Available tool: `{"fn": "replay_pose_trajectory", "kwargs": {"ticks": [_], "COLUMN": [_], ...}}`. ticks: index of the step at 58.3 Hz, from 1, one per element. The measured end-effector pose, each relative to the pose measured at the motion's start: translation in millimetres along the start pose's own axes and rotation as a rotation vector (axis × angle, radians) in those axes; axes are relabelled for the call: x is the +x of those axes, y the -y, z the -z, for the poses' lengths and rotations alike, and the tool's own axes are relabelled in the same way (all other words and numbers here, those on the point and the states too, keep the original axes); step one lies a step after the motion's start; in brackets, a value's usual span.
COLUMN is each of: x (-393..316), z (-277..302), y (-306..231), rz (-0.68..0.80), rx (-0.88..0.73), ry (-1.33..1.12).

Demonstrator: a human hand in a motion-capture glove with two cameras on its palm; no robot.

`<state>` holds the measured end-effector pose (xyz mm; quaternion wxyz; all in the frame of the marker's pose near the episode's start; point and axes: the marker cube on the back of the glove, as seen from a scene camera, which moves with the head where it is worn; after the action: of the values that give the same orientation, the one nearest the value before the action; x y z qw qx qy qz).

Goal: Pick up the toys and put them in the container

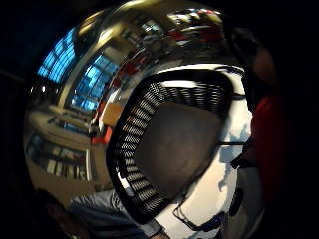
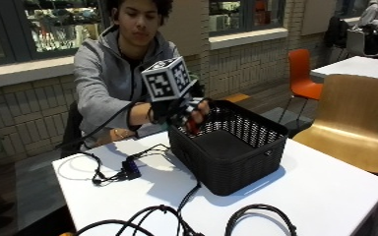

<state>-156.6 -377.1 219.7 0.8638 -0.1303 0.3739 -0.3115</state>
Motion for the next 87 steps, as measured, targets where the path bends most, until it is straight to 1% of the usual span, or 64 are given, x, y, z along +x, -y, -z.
{"fn": "replay_pose_trajectory", "kwargs": {"ticks": [4,9,14,19,22,34,51,62,78,83,87], "x": [-51,-100,-135,-160,-167,-165,-160,-154,-145,-134,-125], "z": [2,-8,-28,-45,-50,-58,-48,-47,-34,-18,1], "y": [6,15,17,11,9,7,3,1,-3,-14,-35], "rz": [0.1,0.196,0.266,0.343,0.36,0.361,0.349,0.332,0.316,0.3,0.289], "rx": [-0.014,-0.072,-0.14,-0.175,-0.186,-0.237,-0.263,-0.34,-0.286,-0.285,-0.283], "ry": [0.027,0.046,0.026,0.006,0.003,0.008,0.004,0.026,0.008,0.012,0.019]}}
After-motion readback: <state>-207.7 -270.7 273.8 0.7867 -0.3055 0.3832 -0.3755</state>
